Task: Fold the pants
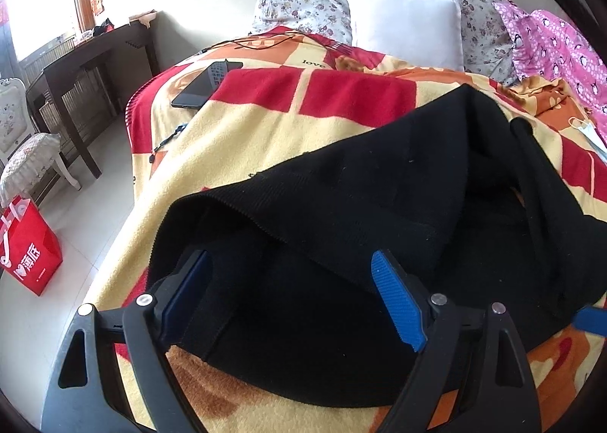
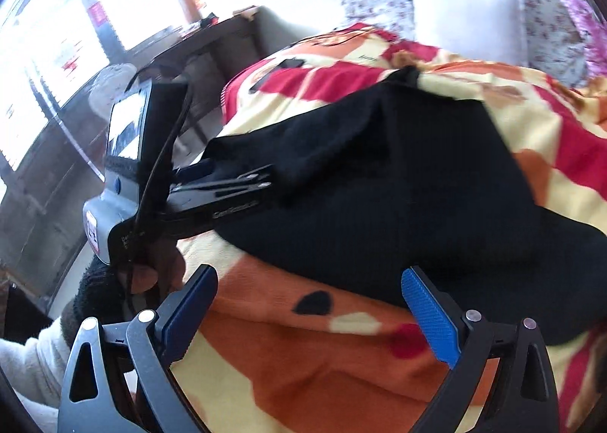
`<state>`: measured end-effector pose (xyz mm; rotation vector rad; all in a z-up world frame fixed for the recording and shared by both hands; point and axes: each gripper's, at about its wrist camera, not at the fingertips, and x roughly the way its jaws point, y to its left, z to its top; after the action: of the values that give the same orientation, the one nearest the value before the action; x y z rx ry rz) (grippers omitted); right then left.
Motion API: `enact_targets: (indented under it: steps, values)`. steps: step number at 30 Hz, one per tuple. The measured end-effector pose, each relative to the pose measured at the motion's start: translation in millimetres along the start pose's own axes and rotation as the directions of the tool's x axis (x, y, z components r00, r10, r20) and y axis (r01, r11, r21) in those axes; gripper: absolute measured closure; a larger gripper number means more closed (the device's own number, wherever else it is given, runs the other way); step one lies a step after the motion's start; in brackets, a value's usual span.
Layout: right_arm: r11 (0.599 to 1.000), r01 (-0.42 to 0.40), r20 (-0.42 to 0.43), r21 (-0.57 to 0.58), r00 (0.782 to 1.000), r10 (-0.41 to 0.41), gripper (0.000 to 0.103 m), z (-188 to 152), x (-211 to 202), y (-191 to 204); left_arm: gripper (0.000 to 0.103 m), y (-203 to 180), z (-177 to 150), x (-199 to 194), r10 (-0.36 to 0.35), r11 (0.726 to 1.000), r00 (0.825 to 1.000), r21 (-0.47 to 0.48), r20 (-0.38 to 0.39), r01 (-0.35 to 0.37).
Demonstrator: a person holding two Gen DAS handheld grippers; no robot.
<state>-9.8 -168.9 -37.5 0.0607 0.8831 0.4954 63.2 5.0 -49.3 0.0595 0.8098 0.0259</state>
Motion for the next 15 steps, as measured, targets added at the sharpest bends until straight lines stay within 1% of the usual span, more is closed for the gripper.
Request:
enact_targets:
  steps: [4, 8, 10, 11, 13, 15]
  values:
    - [1.0, -0.01, -0.046, -0.015, 0.999, 0.009, 0.005, 2, 22, 4, 0.017, 2, 1, -11, -0.017, 1.0, 1.0, -0.007, 0.019, 0.017]
    - [1.0, 0.015, -0.075, 0.01, 0.997, -0.014, 0.005, 4, 36, -10, 0.017, 1, 2, -21, -0.03, 1.0, 0.999, -0.006, 0.037, 0.03]
    - [1.0, 0.011, -0.079, 0.028, 0.997, -0.009, 0.007, 6, 36, -22, 0.017, 0, 2, -25, -0.042, 0.999, 0.998, -0.003, 0.04, 0.042]
    - [0.999, 0.026, -0.079, 0.03, 0.997, -0.024, 0.007, 8, 33, -26, 0.017, -2, 1, -27, -0.047, 0.999, 0.998, -0.001, 0.039, 0.047]
    - [0.994, 0.109, -0.062, 0.027, 0.992, -0.107, 0.007, 13, 22, -40, 0.017, -6, 0, -30, -0.063, 0.998, 0.997, 0.006, 0.041, 0.063]
    - [0.984, 0.164, -0.032, 0.066, 0.986, -0.162, 0.007, 19, 7, -63, 0.017, -12, 0, -31, -0.074, 0.997, 0.996, 0.012, 0.045, 0.074]
